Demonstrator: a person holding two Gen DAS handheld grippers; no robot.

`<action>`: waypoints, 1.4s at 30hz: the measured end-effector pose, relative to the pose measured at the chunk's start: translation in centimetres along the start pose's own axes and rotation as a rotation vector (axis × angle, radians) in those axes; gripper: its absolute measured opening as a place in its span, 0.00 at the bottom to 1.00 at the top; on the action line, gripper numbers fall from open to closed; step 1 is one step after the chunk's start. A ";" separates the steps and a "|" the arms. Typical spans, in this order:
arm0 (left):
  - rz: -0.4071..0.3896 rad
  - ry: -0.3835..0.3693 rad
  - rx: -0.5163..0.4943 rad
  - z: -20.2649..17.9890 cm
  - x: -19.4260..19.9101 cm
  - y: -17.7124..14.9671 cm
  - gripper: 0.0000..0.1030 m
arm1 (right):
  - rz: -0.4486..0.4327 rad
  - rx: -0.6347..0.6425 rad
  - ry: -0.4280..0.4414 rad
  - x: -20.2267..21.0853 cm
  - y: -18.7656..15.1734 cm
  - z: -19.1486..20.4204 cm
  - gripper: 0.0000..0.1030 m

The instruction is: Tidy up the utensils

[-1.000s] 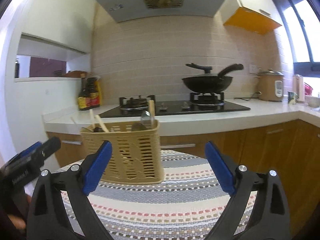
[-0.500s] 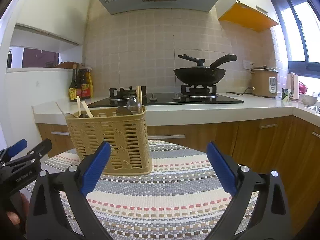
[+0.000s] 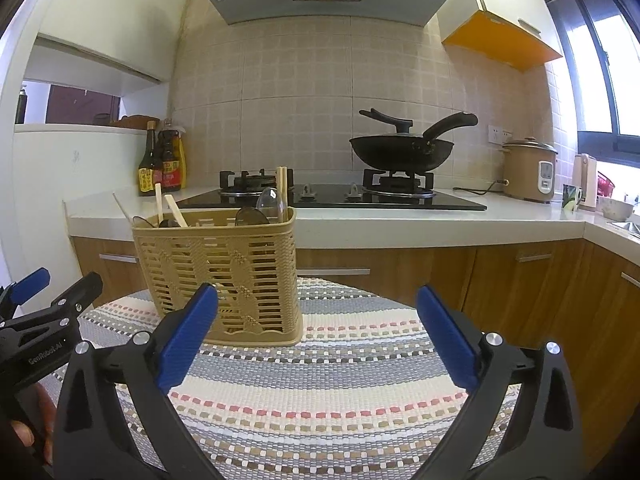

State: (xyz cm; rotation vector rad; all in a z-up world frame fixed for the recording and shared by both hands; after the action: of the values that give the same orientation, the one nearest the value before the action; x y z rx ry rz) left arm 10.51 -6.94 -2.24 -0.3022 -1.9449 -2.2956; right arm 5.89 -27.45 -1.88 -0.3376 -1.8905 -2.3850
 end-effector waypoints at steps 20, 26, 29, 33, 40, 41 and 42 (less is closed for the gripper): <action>0.002 -0.029 -0.030 -1.3 0.2 -0.1 0.93 | 0.018 -0.026 -0.002 -0.2 0.1 -0.5 0.92; 0.005 -0.031 -0.027 -1.3 0.2 -0.1 0.92 | 0.021 -0.026 -0.006 -0.3 0.1 -0.4 0.92; 0.006 -0.034 -0.024 -1.3 0.3 -0.2 0.93 | 0.023 -0.028 -0.007 -0.4 0.1 -0.5 0.92; 0.016 -0.048 -0.019 -1.4 0.2 -0.2 0.93 | 0.026 -0.027 -0.010 -0.4 0.0 -0.5 0.92; 0.022 -0.055 -0.007 -1.2 0.1 -0.3 0.93 | 0.034 -0.017 -0.001 -0.5 -0.2 -0.2 0.92; 0.020 -0.054 -0.008 -1.2 0.2 -0.3 0.93 | 0.035 -0.016 -0.001 -0.5 -0.2 -0.2 0.92; 0.018 -0.052 -0.008 -1.2 0.2 -0.3 0.93 | 0.035 -0.016 -0.001 -0.5 -0.2 -0.2 0.92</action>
State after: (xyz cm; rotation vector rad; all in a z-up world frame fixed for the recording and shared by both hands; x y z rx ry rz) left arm 10.17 -8.08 -2.63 -0.3823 -1.9489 -2.3071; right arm 6.28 -27.60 -2.24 -0.3697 -1.8513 -2.3790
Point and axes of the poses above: each gripper's, at about its wrist camera, not at the fingertips, and x roughly against the way its jaws point, z to its left, y to its top, the point moved 6 cm from there along -x, roughly the way its jaws point, and after that the axes turned 12 degrees about -x, right-handed, at the moved point
